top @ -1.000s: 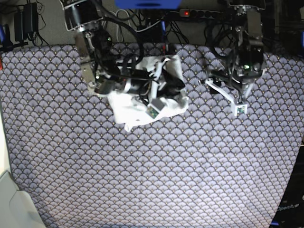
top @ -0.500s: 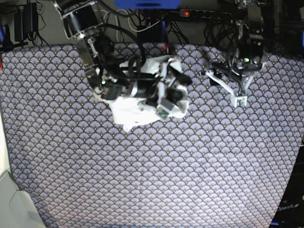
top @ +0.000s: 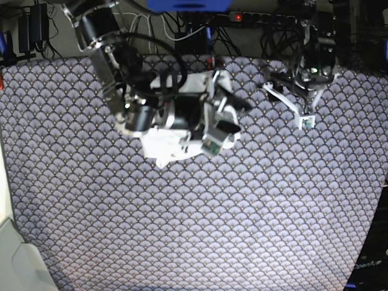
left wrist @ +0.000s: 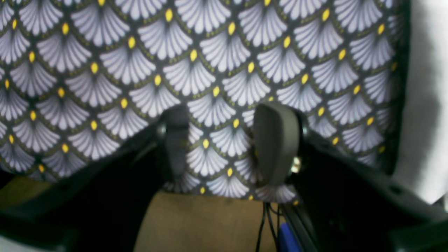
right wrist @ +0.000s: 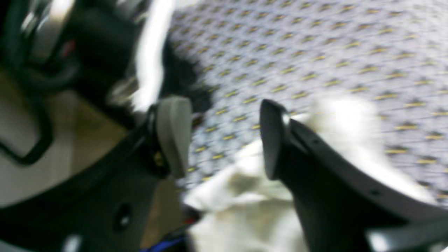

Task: Fold the T-shirt properly
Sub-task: 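Press the folded bundle down with the right gripper, then regrasp the bundle's edge with the right gripper and tuck it under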

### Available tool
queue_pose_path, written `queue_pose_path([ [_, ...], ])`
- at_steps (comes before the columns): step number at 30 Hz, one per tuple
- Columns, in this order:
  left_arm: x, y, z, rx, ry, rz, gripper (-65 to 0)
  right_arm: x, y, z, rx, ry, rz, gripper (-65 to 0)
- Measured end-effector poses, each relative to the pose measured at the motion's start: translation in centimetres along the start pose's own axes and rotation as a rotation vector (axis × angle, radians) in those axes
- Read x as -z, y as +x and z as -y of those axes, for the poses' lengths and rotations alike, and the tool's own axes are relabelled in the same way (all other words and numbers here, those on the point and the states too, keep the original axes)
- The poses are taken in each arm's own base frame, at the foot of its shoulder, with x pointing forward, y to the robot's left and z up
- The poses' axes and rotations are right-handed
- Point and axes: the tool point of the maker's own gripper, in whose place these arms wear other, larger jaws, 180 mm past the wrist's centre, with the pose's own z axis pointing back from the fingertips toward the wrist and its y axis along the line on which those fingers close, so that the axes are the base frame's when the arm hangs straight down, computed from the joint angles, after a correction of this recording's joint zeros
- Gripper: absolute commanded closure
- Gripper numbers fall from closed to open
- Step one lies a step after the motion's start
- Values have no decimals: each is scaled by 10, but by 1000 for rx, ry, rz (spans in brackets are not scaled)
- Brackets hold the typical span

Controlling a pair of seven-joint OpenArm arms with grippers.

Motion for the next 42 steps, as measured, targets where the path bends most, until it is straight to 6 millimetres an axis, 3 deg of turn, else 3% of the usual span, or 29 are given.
queue_pose_path([
  [8,0,-11,-3,1,5,-24,-325,-53,7,72,0,-203,26,-69],
  [13,-2,-9,0,0,0,-15,-325,-91,-6,107,42,-329,21,-56],
  [17,-4,-4,4,1,-12,-1,-325,-108,-40,110,116,-375,-24,-56],
  [21,-4,-4,5,1,-12,0,-325,-98,-62,91,166,-339,-49,-55],
  [25,-4,-3,3,1,-8,1,-327,-77,-59,67,208,-283,38,-56],
  [28,-5,-2,3,3,-9,4,-328,-60,-67,50,232,-224,40,-57],
  [34,-15,8,8,16,-21,48,-328,-30,-79,34,267,-136,1,-57],
  [42,-14,-4,6,16,-16,20,-328,-1,-93,23,287,-59,-40,-57],
])
